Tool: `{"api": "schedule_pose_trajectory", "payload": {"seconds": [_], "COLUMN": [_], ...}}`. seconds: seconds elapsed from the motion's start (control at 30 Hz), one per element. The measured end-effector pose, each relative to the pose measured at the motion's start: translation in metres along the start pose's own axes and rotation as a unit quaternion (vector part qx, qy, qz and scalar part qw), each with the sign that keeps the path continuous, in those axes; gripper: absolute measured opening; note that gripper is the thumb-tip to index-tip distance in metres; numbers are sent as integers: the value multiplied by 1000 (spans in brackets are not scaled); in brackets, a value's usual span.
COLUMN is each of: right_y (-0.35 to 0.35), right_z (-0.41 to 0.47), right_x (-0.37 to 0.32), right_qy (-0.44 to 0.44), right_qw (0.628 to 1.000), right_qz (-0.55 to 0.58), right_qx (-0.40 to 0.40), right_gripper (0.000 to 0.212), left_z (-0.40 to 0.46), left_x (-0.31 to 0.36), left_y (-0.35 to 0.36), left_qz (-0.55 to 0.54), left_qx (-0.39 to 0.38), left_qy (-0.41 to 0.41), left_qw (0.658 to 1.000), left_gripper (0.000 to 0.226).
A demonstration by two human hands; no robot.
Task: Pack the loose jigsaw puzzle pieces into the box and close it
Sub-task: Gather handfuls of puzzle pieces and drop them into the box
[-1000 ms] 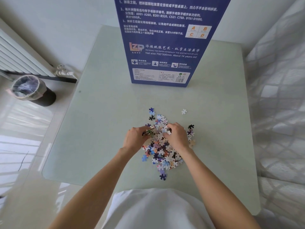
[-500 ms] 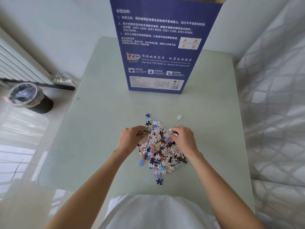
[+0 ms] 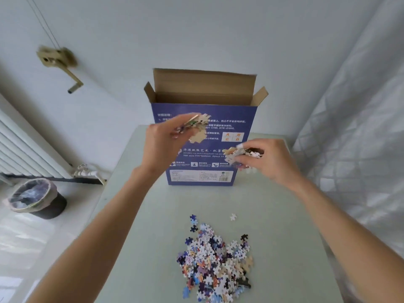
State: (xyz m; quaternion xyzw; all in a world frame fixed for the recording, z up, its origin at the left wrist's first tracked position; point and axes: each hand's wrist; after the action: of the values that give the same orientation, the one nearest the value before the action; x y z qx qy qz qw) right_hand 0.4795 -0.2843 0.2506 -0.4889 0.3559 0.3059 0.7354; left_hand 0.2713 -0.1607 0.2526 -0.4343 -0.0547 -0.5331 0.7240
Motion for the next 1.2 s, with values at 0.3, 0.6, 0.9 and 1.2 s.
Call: {"api": "schedule_pose_trajectory", "payload": {"seconds": [0.3, 0.6, 0.9, 1.2], "right_y": [-36, -24, 12, 16], "right_z": [87, 146, 168, 174], "right_x": [-32, -40, -32, -20], "right_qy": [-61, -123, -194, -94], "right_qw": [995, 980, 926, 968], "right_qz": [-46, -145, -317, -217], "right_qx": [71, 60, -71, -78], "right_gripper": [25, 24, 21, 23], "left_z": [112, 116, 97, 93], "left_x": [-16, -46, -52, -51], "left_y": [19, 21, 4, 5], "left_qz": [53, 185, 193, 208], "left_qx": [-40, -219, -138, -107], "left_qy": [36, 10, 48, 81], "left_qw": [997, 958, 970, 969], "left_gripper": [31, 27, 9, 8]}}
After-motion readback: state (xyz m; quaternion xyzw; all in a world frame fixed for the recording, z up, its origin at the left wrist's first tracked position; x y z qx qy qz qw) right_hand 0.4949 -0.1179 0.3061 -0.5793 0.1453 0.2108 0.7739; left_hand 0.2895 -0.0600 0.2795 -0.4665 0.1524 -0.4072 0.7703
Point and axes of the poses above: each hand's wrist, its own z-axis towards the middle knuckle, its own y-axis out of the palm, x = y × z, and after that the axes turned 10 degrees about z, right-handed
